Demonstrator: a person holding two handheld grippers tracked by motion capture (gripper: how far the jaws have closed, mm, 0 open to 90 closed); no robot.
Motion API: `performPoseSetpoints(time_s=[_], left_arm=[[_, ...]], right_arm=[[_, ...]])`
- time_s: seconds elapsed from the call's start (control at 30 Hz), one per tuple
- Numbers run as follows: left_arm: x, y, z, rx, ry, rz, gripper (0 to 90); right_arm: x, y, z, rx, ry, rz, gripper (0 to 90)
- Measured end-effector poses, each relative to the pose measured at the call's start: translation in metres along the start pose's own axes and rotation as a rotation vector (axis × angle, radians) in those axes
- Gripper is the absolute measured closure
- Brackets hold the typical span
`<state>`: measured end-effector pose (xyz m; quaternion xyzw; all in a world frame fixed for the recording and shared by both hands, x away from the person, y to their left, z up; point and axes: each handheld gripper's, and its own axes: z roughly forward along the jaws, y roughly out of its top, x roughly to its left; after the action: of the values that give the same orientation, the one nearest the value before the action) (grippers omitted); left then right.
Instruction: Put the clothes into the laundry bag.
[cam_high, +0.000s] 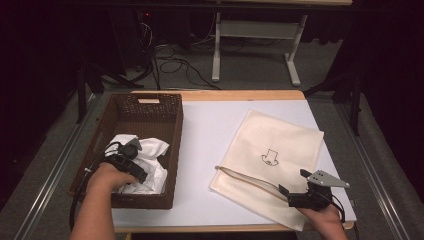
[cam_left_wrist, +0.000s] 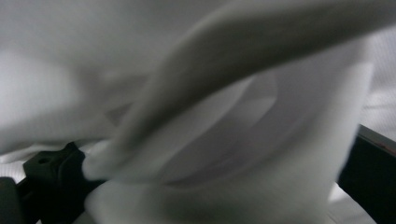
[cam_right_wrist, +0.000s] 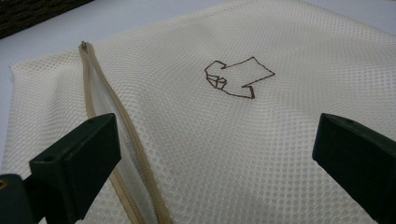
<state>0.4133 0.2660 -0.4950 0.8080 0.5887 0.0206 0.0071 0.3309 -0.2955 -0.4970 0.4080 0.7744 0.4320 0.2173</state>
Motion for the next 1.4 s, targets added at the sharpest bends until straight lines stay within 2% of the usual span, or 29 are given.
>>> performPoseSetpoints(time_s=[0.07,0.1,0.13,0.17,0.2,0.23,0.27,0.33,0.37,0.4,0.43,0.47,0.5,0.57,0.7,0.9,0.93,0.97,1.0,1.03,1.07,1.1,1.23,1.27,1.3,1.33,1.4], left_arm=[[0.000,-0.001,-0.001,-0.009,0.006,-0.003,4.1],[0.002,-0.003,-0.004,-0.037,0.013,-0.031,9.2],[0.002,-0.003,-0.004,-0.037,0.013,-0.031,11.1],[0.003,-0.004,-0.005,-0.058,0.016,-0.041,13.0],[0.003,-0.004,-0.005,-0.058,0.016,-0.041,18.5],[0.005,-0.005,-0.008,-0.084,0.041,-0.065,18.5],[0.007,-0.006,-0.009,-0.093,0.042,-0.078,31.4],[0.005,-0.005,-0.010,-0.098,0.049,-0.063,34.3],[0.004,-0.005,-0.010,-0.100,0.051,-0.057,38.9],[0.004,-0.006,-0.011,-0.105,0.053,-0.050,38.9],[0.003,-0.007,-0.013,-0.135,0.060,-0.047,47.6],[0.003,-0.007,-0.013,-0.135,0.060,-0.047,53.0],[0.002,-0.007,-0.014,-0.142,0.067,-0.041,53.0],[0.001,-0.007,-0.015,-0.149,0.075,-0.030,60.6],[-0.001,-0.009,-0.018,-0.183,0.086,-0.018,67.3],[0.000,-0.011,-0.022,-0.230,0.078,-0.017,70.7],[0.000,-0.012,-0.024,-0.247,0.073,-0.015,71.1],[0.000,-0.014,-0.028,-0.296,0.065,-0.012,71.9],[0.000,-0.014,-0.028,-0.296,0.065,-0.012,72.2],[-0.003,-0.015,-0.031,-0.333,0.082,0.009,72.3],[-0.003,-0.015,-0.031,-0.333,0.082,0.009,72.3],[-0.005,-0.018,-0.035,-0.372,0.094,0.025,72.4],[-0.005,-0.024,-0.042,-0.470,0.100,0.025,72.5],[-0.005,-0.024,-0.042,-0.470,0.100,0.025,72.5],[-0.006,-0.026,-0.045,-0.506,0.110,0.031,72.5],[-0.006,-0.026,-0.045,-0.506,0.110,0.031,72.5],[-0.008,-0.030,-0.049,-0.563,0.129,0.034,72.5]], right_arm=[[0.000,0.000,0.000,0.000,0.000,0.000,1.3],[0.000,0.000,0.000,-0.003,0.001,-0.002,1.3],[0.000,0.000,0.000,-0.003,0.001,-0.002,1.3],[0.000,0.000,-0.001,-0.004,0.000,-0.003,1.4],[0.000,0.000,-0.001,-0.004,0.000,-0.003,1.4],[0.000,0.000,-0.001,-0.005,-0.001,-0.002,1.4],[-0.001,-0.001,-0.001,-0.006,-0.002,-0.002,1.5],[-0.001,-0.001,-0.001,-0.004,-0.004,0.002,1.5],[-0.001,0.000,-0.002,-0.005,-0.005,0.005,1.6],[-0.001,0.000,-0.002,-0.005,-0.005,0.005,1.6],[-0.001,0.000,-0.002,-0.004,-0.005,0.006,1.6],[-0.001,0.000,-0.002,-0.005,-0.006,0.003,1.6],[-0.001,0.000,-0.002,-0.005,-0.006,0.003,1.6],[0.000,0.000,-0.002,-0.005,-0.006,0.001,1.7],[0.000,0.000,-0.002,-0.006,-0.006,0.001,1.9],[-0.001,0.000,-0.002,-0.018,-0.003,-0.006,2.0],[-0.002,0.000,-0.002,-0.019,-0.003,-0.005,2.0],[-0.002,0.000,-0.002,-0.019,-0.004,-0.004,2.0],[-0.002,0.000,-0.002,-0.019,-0.004,-0.004,2.0],[-0.002,0.000,-0.003,-0.020,-0.006,-0.006,2.0],[-0.002,0.000,-0.003,-0.020,-0.006,-0.006,2.0],[-0.002,0.000,-0.003,-0.023,-0.006,-0.009,2.0],[-0.001,0.000,-0.003,-0.024,-0.008,-0.009,2.0],[-0.001,0.000,-0.003,-0.024,-0.008,-0.009,2.0],[0.000,0.000,-0.002,-0.024,-0.007,-0.013,2.0],[0.000,0.000,-0.002,-0.024,-0.007,-0.013,2.0],[0.000,0.000,-0.002,-0.025,-0.005,-0.017,2.1]])
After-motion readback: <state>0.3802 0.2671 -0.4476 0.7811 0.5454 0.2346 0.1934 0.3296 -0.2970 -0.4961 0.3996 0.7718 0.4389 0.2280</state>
